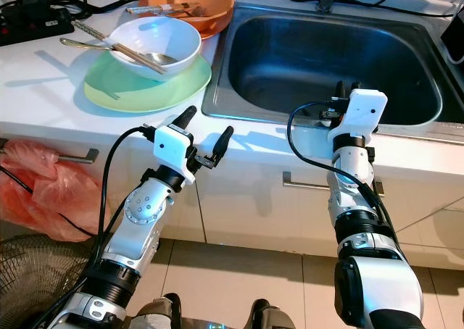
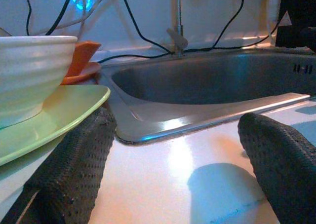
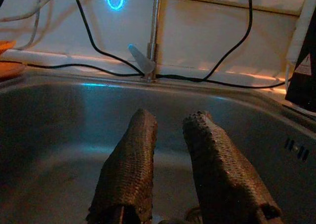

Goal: Kitchen organization

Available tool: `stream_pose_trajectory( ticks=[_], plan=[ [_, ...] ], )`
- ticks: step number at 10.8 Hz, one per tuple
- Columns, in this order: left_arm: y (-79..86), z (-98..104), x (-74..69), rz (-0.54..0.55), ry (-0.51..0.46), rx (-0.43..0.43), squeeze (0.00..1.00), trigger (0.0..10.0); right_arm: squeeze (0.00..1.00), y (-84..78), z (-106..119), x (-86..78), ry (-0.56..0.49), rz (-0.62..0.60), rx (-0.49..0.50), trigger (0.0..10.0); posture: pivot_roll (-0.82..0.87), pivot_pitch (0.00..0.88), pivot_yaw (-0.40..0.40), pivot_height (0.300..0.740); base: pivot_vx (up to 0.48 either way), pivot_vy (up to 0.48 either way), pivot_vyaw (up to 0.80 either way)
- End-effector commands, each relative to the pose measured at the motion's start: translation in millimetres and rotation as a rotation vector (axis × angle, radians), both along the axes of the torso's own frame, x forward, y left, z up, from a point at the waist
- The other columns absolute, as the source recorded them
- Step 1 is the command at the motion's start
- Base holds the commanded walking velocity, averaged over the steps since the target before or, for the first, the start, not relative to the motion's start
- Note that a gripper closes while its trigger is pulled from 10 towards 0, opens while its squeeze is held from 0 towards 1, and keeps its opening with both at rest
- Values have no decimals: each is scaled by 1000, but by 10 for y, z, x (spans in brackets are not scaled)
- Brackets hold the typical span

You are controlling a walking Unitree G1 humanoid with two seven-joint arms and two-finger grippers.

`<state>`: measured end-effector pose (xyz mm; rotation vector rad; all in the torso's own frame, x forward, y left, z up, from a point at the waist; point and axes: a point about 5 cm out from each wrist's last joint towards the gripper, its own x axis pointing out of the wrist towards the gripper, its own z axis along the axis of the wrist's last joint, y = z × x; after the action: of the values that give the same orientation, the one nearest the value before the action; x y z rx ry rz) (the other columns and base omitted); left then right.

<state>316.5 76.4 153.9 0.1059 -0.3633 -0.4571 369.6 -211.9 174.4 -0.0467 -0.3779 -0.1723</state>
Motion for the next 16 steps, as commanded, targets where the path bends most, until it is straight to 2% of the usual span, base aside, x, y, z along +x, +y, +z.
stream_pose_trajectory(
  ticks=[1,3,4,6,8,10,12,15,16],
  plan=[
    [-21,-104,0,3,50,10,0,10000,0,-6,59,15,-17,-4,14,10000,195,202,-44,740,0,0,0],
    [-14,-102,-1,6,48,9,0,10000,0,-21,107,19,-34,-6,10,10000,194,202,-45,740,0,0,0],
    [0,-86,-6,14,40,6,0,10000,0,-77,203,16,-69,-27,2,10000,191,202,-46,740,0,0,0],
    [65,19,-5,45,-2,-9,0,10000,0,-192,361,-21,-135,-68,-22,10000,184,204,-45,740,0,0,0],
    [108,132,-28,66,-48,-17,0,10000,0,-284,418,-82,-163,-100,-54,10000,176,205,-44,740,0,0,0],
    [222,196,-118,117,-86,-25,0,10000,0,-497,432,-243,-185,-189,-99,10000,170,209,-46,740,0,0,0],
    [369,226,-202,166,-100,-13,0,10000,0,-785,474,-454,-208,-329,-141,10000,161,216,-45,740,0,0,0],
    [637,283,-331,280,-114,15,0,10000,0,-1319,598,-907,-235,-644,-208,10000,152,231,-43,740,0,0,0],
    [699,280,-355,307,-111,20,0,10000,0,-1447,592,-1025,-223,-717,-228,10000,149,234,-41,740,0,0,0]
  ],
)
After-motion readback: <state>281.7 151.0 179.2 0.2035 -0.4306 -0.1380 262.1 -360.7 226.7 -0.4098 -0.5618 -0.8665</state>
